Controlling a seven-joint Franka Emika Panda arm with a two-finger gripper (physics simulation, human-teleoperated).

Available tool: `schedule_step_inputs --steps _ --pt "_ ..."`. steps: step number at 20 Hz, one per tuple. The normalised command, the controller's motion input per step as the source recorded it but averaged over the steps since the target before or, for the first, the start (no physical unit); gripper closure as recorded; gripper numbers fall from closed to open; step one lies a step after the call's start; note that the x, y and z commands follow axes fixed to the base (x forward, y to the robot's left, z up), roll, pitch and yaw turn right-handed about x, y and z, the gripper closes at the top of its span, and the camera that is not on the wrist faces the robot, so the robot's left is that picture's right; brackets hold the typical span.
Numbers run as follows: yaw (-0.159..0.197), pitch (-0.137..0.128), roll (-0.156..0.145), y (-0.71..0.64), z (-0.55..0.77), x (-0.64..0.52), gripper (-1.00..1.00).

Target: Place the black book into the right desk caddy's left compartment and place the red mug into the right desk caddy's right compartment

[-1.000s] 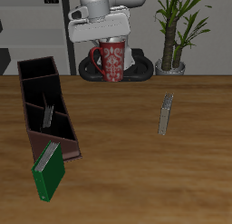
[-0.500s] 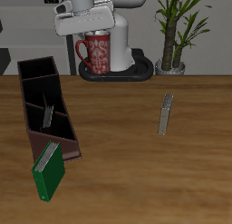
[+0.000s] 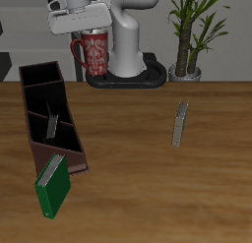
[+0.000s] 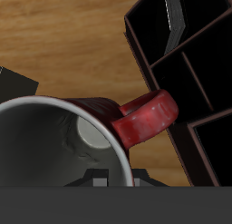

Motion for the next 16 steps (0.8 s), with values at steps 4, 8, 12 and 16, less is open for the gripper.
schedule_step_inputs --steps 4,8,12,16 --pt "-0.009 -0.010 0.023 -0.17 0.09 -0.19 1.00" --pt "-0.005 -0.023 0.023 -0.23 0.28 -0.17 1.00" --pt "-0.031 0.004 -0.019 -0.28 0.19 -0.01 1.00" --pt "-0.050 0.021 -0.003 -0.36 0.12 -0.03 1.00"
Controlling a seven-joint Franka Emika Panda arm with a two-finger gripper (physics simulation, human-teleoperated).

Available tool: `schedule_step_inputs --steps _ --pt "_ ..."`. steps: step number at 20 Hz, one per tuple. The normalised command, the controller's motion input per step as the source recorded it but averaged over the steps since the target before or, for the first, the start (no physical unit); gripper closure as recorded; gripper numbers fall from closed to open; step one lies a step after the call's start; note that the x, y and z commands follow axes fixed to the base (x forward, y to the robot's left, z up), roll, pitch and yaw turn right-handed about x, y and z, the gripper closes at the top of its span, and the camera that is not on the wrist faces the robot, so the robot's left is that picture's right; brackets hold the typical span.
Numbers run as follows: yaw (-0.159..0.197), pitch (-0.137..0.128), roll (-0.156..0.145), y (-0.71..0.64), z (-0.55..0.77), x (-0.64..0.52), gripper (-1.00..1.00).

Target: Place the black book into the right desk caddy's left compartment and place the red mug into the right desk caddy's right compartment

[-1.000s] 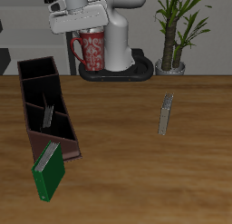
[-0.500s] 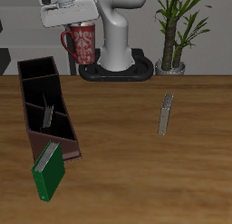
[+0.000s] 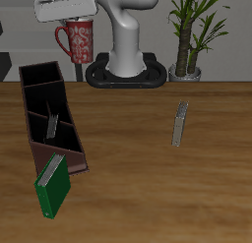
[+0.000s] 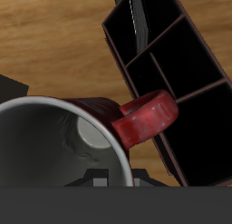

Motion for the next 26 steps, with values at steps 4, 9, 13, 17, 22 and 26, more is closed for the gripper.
schedule_step_inputs --steps 4,9,13,17,22,26 --pt "-0.041 0.012 -0.031 -0.30 0.02 -0.03 1.00" --pt "-0.025 -0.002 -0.020 -0.23 0.00 -0.19 1.00" --pt "-0.013 0.001 -0.027 -0.21 0.03 -0.09 1.00" --pt "-0.006 0.007 0.011 -0.21 0.01 -0.03 1.00" --pt "-0.018 0.009 0.007 -0.16 0.03 0.05 1.00" --pt "-0.034 0.009 -0.019 -0.43 0.13 0.10 1.00"
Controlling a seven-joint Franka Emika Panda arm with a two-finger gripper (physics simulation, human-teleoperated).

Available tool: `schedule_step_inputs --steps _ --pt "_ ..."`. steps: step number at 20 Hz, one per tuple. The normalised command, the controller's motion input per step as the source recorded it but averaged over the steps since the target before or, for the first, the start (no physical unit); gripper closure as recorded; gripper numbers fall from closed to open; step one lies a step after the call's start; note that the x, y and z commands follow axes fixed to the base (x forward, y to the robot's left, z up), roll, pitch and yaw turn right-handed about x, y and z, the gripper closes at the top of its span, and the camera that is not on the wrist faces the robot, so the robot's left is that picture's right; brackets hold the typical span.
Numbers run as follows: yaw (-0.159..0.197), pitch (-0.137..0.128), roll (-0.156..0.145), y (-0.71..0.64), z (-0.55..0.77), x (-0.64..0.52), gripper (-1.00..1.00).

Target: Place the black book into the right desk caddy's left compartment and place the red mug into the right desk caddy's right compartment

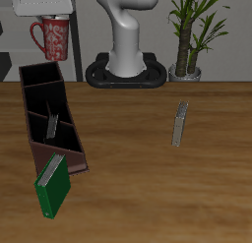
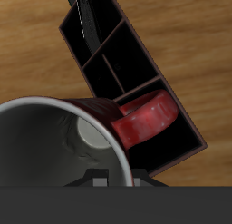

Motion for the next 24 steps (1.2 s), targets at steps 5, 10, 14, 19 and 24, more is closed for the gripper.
schedule_step_inputs --steps 5,10,14,19,24 --pt "-0.044 0.010 -0.026 -0.32 0.04 0.15 1.00" --pt "0.005 0.035 0.000 -0.15 -0.11 0.14 1.00" --pt "-0.003 0.001 0.043 -0.04 0.00 -0.02 1.00" --pt "0.019 0.013 0.014 -0.01 -0.05 0.01 1.00" --pt "-0.005 -0.016 -0.020 -0.16 -0.01 -0.06 1.00"
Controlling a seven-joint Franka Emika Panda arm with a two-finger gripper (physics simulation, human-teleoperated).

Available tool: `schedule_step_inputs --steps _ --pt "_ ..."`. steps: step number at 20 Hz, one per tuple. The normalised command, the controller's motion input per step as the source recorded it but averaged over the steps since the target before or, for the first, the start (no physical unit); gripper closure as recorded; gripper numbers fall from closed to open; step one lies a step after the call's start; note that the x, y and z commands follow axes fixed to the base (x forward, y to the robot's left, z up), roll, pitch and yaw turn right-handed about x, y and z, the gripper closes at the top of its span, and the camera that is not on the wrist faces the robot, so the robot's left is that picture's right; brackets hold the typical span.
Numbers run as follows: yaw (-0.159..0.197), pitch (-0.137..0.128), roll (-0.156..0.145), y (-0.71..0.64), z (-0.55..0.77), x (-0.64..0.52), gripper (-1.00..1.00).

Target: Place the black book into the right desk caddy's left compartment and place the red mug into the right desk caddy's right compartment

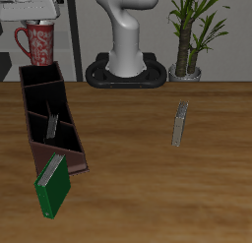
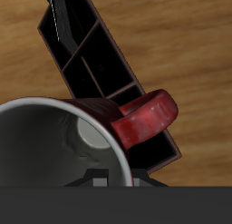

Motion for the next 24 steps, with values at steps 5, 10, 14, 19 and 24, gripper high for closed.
schedule_step_inputs --steps 5,10,14,19,24 --pt "-0.010 -0.011 -0.081 -0.22 -0.01 -0.03 1.00" --pt "-0.021 0.005 -0.026 -0.12 -0.08 -0.01 1.00" --pt "0.015 0.023 0.011 0.10 -0.18 0.03 1.00" --pt "0.005 0.025 0.008 0.10 -0.16 0.04 1.00" --pt "0.044 0.056 -0.012 0.08 -0.28 0.11 1.00"
